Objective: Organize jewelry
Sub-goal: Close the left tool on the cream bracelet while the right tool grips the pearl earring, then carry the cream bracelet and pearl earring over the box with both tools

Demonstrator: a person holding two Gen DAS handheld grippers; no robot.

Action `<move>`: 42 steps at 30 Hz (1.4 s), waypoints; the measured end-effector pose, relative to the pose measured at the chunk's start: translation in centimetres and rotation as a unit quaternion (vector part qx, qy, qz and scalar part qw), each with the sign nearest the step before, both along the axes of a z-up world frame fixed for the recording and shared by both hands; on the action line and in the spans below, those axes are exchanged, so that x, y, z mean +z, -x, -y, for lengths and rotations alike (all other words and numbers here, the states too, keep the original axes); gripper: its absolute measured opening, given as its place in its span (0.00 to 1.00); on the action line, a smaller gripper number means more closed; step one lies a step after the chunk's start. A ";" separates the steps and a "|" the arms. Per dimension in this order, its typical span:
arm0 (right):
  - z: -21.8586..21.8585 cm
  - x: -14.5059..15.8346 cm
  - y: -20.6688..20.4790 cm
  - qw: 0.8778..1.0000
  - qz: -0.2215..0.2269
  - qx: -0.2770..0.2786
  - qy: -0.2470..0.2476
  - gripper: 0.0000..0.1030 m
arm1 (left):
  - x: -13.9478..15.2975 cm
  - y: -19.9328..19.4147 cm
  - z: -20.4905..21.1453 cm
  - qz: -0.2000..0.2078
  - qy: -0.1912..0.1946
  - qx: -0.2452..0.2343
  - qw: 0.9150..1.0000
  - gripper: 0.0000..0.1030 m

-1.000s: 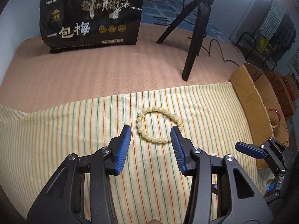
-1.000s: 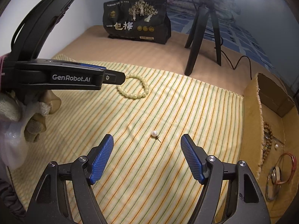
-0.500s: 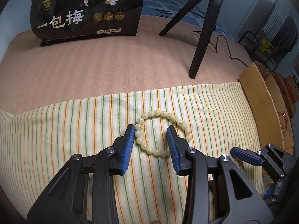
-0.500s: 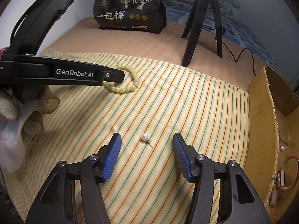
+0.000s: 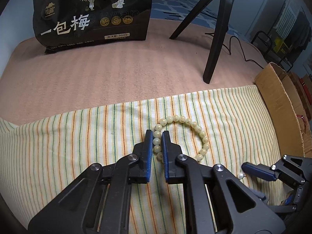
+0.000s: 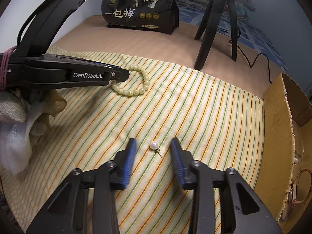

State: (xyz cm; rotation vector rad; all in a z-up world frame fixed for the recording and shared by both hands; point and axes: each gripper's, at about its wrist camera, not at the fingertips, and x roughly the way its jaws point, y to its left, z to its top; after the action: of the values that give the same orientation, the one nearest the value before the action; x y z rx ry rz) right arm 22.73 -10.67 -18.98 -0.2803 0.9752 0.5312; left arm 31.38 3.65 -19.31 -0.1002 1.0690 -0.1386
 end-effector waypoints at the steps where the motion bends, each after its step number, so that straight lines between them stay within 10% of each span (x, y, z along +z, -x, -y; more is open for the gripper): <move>1: 0.0 0.0 0.0 1.000 -0.001 0.001 -0.001 0.22 | 0.2 0.4 0.0 0.001 0.000 0.000 1.000 0.06; 7: 0.3 0.0 0.0 1.000 0.001 0.003 -0.004 0.07 | 0.6 0.9 -0.1 0.004 -0.003 0.001 1.000 0.06; 42: 6.1 8.1 4.5 0.995 0.054 -0.034 -0.075 0.07 | 13.1 9.3 3.5 0.104 0.044 -0.032 0.993 0.05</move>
State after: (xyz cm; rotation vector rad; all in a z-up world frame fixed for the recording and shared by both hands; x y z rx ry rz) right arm 18.22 -16.77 -10.86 -0.1386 0.8321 0.5183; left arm 22.12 0.20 -6.21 -0.1287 0.8575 -0.2498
